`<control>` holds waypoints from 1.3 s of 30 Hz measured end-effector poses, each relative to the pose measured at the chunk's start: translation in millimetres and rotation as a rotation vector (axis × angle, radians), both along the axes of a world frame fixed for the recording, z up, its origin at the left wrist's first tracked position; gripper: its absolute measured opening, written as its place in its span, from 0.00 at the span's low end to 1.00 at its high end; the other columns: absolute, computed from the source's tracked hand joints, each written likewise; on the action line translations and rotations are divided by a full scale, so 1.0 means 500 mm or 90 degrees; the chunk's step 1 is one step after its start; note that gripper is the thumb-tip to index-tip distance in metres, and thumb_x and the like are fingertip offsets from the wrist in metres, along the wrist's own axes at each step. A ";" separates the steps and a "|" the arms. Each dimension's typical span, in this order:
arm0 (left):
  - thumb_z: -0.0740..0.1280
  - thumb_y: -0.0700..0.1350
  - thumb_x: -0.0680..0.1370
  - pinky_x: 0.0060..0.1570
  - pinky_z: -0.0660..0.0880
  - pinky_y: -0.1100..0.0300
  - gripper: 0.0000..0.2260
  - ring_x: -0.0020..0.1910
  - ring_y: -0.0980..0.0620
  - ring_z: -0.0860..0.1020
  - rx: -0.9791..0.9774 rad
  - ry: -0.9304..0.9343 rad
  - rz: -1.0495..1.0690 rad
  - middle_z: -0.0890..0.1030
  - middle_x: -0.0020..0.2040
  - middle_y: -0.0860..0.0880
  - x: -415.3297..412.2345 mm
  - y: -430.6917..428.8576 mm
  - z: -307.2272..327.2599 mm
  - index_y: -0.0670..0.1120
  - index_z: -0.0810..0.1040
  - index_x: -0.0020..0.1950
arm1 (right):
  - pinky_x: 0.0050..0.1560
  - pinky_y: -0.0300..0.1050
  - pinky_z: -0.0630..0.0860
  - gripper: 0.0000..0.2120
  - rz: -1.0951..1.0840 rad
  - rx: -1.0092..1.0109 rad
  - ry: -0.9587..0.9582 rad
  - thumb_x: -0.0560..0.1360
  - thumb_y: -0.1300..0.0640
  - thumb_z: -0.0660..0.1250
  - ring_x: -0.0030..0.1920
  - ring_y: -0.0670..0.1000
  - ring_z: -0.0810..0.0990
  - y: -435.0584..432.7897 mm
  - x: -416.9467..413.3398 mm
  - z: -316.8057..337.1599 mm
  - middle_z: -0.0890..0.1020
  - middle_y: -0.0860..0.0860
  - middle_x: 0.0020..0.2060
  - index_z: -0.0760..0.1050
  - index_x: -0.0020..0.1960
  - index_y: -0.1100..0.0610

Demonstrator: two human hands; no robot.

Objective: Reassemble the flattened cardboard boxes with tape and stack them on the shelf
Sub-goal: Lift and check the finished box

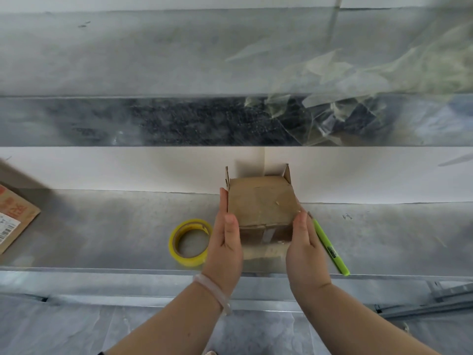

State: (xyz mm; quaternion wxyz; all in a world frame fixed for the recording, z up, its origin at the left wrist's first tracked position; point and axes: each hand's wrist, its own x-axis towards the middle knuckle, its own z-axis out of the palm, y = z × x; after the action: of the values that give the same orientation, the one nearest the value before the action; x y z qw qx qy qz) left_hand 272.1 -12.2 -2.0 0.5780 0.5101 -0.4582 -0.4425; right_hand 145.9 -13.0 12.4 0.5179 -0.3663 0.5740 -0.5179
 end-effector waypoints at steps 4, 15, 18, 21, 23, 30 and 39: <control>0.49 0.59 0.81 0.69 0.58 0.71 0.22 0.74 0.64 0.57 -0.039 -0.054 -0.034 0.56 0.76 0.61 0.003 -0.002 -0.016 0.59 0.50 0.75 | 0.51 0.17 0.65 0.17 0.049 -0.026 -0.022 0.84 0.52 0.49 0.53 0.20 0.70 -0.003 -0.006 -0.016 0.72 0.30 0.61 0.64 0.71 0.41; 0.53 0.55 0.83 0.73 0.57 0.60 0.24 0.77 0.55 0.55 -0.079 -0.346 0.054 0.56 0.78 0.50 0.004 -0.004 0.032 0.57 0.48 0.77 | 0.65 0.45 0.72 0.28 0.114 -0.026 0.091 0.75 0.38 0.63 0.60 0.41 0.77 -0.030 -0.029 0.002 0.80 0.38 0.58 0.65 0.74 0.42; 0.56 0.49 0.82 0.72 0.61 0.46 0.21 0.76 0.46 0.57 -0.364 -0.693 -0.017 0.63 0.76 0.48 0.025 -0.021 0.003 0.49 0.61 0.76 | 0.65 0.41 0.71 0.31 0.130 -0.076 0.126 0.75 0.37 0.57 0.62 0.39 0.75 -0.024 -0.038 -0.012 0.77 0.39 0.61 0.60 0.76 0.43; 0.57 0.50 0.83 0.68 0.65 0.41 0.18 0.75 0.46 0.61 -0.412 -0.742 -0.055 0.69 0.72 0.49 0.041 -0.035 -0.012 0.47 0.68 0.72 | 0.63 0.30 0.69 0.28 0.144 -0.124 0.101 0.77 0.44 0.53 0.65 0.34 0.72 -0.017 -0.046 -0.032 0.75 0.40 0.65 0.63 0.75 0.51; 0.59 0.49 0.82 0.66 0.67 0.40 0.18 0.73 0.46 0.64 -0.400 -0.745 -0.054 0.70 0.71 0.49 0.045 -0.040 -0.015 0.47 0.68 0.71 | 0.58 0.24 0.67 0.24 0.166 -0.117 0.048 0.80 0.49 0.50 0.63 0.30 0.71 -0.024 -0.052 -0.040 0.73 0.38 0.65 0.62 0.75 0.53; 0.65 0.55 0.77 0.62 0.71 0.45 0.16 0.65 0.49 0.72 -0.366 -0.788 -0.045 0.78 0.64 0.52 0.037 -0.046 0.030 0.52 0.79 0.63 | 0.65 0.32 0.69 0.20 0.194 -0.068 0.038 0.81 0.43 0.51 0.66 0.36 0.72 -0.016 -0.106 -0.045 0.71 0.41 0.69 0.60 0.73 0.42; 0.63 0.53 0.78 0.68 0.65 0.62 0.14 0.65 0.57 0.71 -0.293 -0.540 0.081 0.76 0.62 0.61 -0.017 -0.007 0.068 0.54 0.77 0.62 | 0.63 0.50 0.76 0.34 0.149 0.086 0.159 0.68 0.37 0.63 0.59 0.45 0.78 0.063 -0.181 -0.049 0.74 0.47 0.64 0.64 0.71 0.46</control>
State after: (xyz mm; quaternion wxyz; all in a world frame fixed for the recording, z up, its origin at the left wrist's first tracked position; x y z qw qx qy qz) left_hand 263.7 -15.9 31.8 0.4639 0.5316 -0.7071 -0.0464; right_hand 55.4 18.4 -12.0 0.5224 -0.4565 0.6210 -0.3650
